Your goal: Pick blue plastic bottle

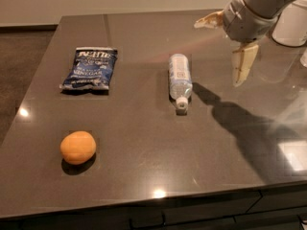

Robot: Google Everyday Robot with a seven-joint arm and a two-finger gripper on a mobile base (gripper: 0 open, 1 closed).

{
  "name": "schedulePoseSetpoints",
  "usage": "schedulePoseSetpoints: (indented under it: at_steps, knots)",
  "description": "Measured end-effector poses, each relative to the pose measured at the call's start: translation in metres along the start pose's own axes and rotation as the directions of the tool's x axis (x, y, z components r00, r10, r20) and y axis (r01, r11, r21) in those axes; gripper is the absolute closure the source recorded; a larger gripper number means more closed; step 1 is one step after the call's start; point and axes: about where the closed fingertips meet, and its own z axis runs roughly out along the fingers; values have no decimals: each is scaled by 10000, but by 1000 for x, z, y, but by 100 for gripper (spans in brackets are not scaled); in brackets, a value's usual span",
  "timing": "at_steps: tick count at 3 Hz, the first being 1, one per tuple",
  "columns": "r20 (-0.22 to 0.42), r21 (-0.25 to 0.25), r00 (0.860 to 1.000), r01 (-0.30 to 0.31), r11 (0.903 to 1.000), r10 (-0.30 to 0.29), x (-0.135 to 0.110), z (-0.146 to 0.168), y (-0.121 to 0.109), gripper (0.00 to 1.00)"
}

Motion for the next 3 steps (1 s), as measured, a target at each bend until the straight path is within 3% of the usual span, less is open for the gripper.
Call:
schedulePoseSetpoints:
  at_steps: [1, 2, 3]
  knots:
    - [813, -404, 9792, 1897, 9810, -1860, -17, 24, -10, 0]
    - [1416, -698, 9305, 3498, 9342, -3378, -31, 42, -12, 0]
    - [1828, -986, 8595, 4991, 8609, -4773, -46, 60, -11, 0]
